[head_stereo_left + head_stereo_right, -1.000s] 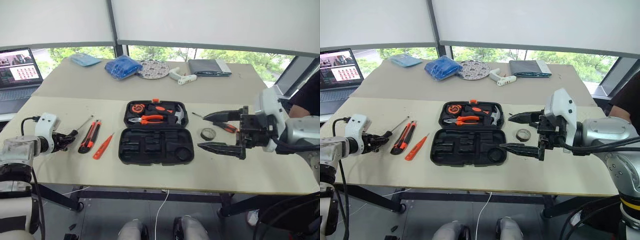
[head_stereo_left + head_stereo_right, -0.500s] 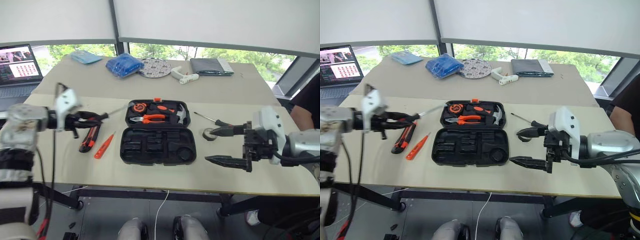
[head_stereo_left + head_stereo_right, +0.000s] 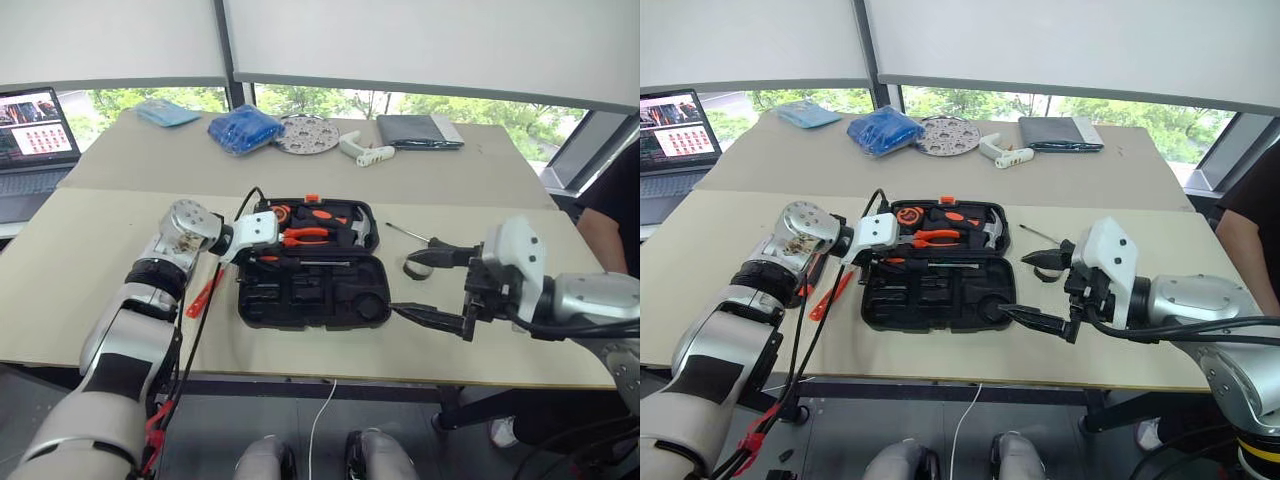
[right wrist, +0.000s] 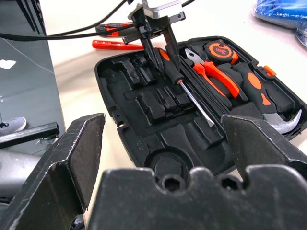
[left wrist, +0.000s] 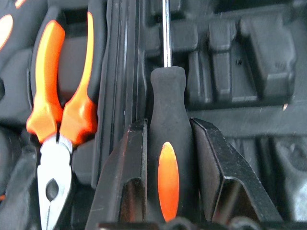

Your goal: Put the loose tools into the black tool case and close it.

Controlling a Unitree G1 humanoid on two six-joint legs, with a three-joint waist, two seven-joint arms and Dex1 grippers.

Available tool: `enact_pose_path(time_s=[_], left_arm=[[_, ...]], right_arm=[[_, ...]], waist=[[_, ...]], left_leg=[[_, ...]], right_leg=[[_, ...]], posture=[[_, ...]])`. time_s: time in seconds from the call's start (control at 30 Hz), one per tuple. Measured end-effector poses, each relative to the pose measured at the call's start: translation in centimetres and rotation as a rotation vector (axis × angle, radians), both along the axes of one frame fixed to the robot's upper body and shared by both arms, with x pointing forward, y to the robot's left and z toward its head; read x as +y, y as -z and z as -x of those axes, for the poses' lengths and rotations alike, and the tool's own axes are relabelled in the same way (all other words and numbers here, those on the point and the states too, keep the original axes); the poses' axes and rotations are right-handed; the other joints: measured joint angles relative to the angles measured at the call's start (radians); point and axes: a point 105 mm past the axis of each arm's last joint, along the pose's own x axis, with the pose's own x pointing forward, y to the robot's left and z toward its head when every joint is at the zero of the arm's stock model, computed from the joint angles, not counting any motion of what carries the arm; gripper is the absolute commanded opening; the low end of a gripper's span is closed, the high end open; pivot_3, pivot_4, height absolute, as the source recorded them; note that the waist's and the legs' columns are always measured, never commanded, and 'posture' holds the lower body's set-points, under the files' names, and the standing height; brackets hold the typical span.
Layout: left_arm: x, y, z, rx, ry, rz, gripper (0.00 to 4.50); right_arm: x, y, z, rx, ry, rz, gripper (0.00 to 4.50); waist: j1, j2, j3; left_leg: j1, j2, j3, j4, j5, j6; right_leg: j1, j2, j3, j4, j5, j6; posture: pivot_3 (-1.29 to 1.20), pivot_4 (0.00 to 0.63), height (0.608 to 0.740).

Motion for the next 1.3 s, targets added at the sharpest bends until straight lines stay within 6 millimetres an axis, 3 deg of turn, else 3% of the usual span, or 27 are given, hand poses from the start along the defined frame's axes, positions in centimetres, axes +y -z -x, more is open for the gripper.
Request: enact_pose_path(time_s=[0.1, 0.17, 0.4, 0.73, 0.77, 0.83, 1.07, 1.1, 1.3], left_arm=[[-0.1, 0.1, -0.1, -0.004, 0.001, 0.001, 0.88], [-0.3, 0.2, -0.1, 0.001, 0.0, 0.002, 1.88], [-0.9, 0.1, 0.4, 0.036, 0.041, 0.025, 4.25], [-1.2, -0.2, 0.2, 0.04, 0.022, 0.057, 4.25], [-1.2, -0.2, 0.1, 0.039, 0.021, 0.053, 3.74], [-1.2, -0.3, 0.0, 0.032, 0.018, 0.044, 3.16], [-1.1, -0.3, 0.3, 0.05, 0.041, 0.011, 0.53], [-1.1, -0.5, 0.2, 0.051, 0.044, 0.01, 0.31], [-1.5, -1.8, -0.3, 0.042, 0.018, 0.015, 0.3]], right_arm=[[0.0, 0.0, 0.0, 0.005, 0.006, -0.003, 4.5], [0.0, 0.0, 0.0, 0.003, 0.011, -0.007, 4.5], [0.1, 0.3, 0.2, 0.014, 0.012, -0.007, 4.5], [0.1, -0.2, 0.4, 0.013, 0.0, -0.032, 4.5], [0.1, -0.2, 0.4, 0.013, 0.001, -0.033, 4.5], [0.1, -0.2, 0.4, 0.011, 0.004, -0.034, 4.5], [0.0, -0.3, 0.3, 0.004, 0.016, -0.037, 4.5], [0.0, -0.4, 0.3, 0.002, 0.018, -0.038, 4.5], [-0.1, -0.4, 0.2, -0.001, 0.024, -0.039, 4.5]], waist=[[0.002, 0.0, 0.0], [0.002, 0.0, 0.0], [0.003, 0.0, 0.0], [0.0, 0.0, 0.0], [0.0, 0.0, 0.0], [0.001, 0.0, 0.0], [0.0, 0.0, 0.0], [0.0, 0.0, 0.0], [0.0, 0.0, 0.0]], left_leg=[[-0.002, 0.0, -0.001, 0.003, -0.002, 0.003], [-0.003, 0.0, 0.0, 0.004, -0.003, 0.005], [-0.004, -0.001, 0.0, 0.009, -0.004, 0.008], [-0.005, -0.001, 0.0, 0.009, -0.005, 0.008], [-0.005, -0.001, 0.0, 0.009, -0.005, 0.008], [-0.005, -0.002, 0.0, 0.009, -0.005, 0.008], [-0.005, -0.002, 0.0, 0.009, -0.005, 0.008], [-0.005, -0.002, 0.0, 0.009, -0.005, 0.008], [-0.005, -0.002, 0.0, 0.009, -0.005, 0.008]], right_leg=[[0.0, -0.001, 0.0, 0.0, 0.001, 0.003], [0.0, -0.002, 0.0, -0.001, 0.003, 0.005], [0.0, -0.003, 0.001, -0.001, 0.004, 0.01], [0.0, -0.002, 0.001, -0.002, 0.006, 0.007], [0.0, -0.002, 0.001, -0.002, 0.006, 0.007], [0.0, -0.002, 0.001, -0.002, 0.006, 0.007], [0.0, -0.003, 0.001, -0.002, 0.006, 0.008], [0.0, -0.003, 0.001, -0.002, 0.006, 0.008], [0.0, -0.003, 0.001, -0.002, 0.005, 0.008]], posture=[[0.0, 0.15, 0.718], [0.0, 0.15, 0.718], [0.0, 0.15, 0.718], [0.0, 0.15, 0.718], [0.0, 0.15, 0.718], [0.0, 0.15, 0.718], [0.0, 0.15, 0.718], [0.0, 0.15, 0.718], [0.0, 0.15, 0.718]])
